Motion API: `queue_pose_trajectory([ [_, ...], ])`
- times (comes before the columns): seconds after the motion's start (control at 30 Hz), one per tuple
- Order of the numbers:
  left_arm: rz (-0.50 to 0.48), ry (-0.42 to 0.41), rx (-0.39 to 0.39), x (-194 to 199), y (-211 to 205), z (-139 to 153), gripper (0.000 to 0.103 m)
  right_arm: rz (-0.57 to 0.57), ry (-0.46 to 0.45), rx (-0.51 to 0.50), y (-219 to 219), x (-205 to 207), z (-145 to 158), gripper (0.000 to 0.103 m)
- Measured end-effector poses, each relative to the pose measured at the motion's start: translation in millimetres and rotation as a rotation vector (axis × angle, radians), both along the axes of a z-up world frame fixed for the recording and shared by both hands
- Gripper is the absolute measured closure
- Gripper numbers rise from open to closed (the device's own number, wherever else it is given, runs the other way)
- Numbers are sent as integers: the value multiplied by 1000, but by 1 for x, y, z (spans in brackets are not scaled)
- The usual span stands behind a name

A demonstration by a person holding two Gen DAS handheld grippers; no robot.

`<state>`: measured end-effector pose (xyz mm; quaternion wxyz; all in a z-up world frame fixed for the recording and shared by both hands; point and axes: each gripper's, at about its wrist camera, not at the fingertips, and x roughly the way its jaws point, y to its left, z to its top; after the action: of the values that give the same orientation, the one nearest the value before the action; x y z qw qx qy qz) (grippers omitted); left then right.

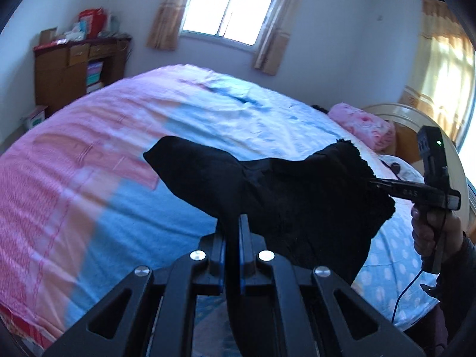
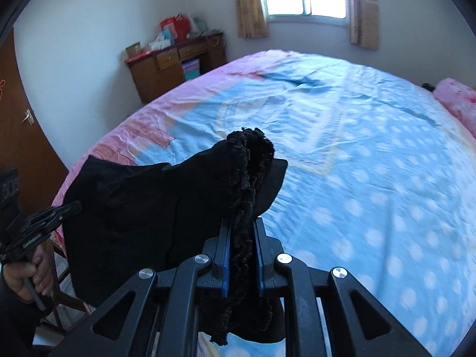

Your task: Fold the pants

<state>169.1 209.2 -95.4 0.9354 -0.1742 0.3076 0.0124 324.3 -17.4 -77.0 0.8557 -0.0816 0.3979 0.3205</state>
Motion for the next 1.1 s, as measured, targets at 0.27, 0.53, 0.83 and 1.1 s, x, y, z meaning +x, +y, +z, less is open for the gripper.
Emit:
queue_pose_trajectory([
  [0.27, 38, 46, 6, 0, 11, -33, 96, 12, 42, -18, 20, 34, -30, 90],
  [0.53, 54, 119, 93, 8, -3, -50, 75, 2, 147, -27, 7, 52, -60, 86],
  [0.83, 90, 139, 130, 11, -5, -57, 59, -31, 187, -9, -3, 58, -76, 74],
  [1.1, 107, 150, 150, 11, -5, -57, 40, -78, 153, -52, -2, 58, -80, 50],
])
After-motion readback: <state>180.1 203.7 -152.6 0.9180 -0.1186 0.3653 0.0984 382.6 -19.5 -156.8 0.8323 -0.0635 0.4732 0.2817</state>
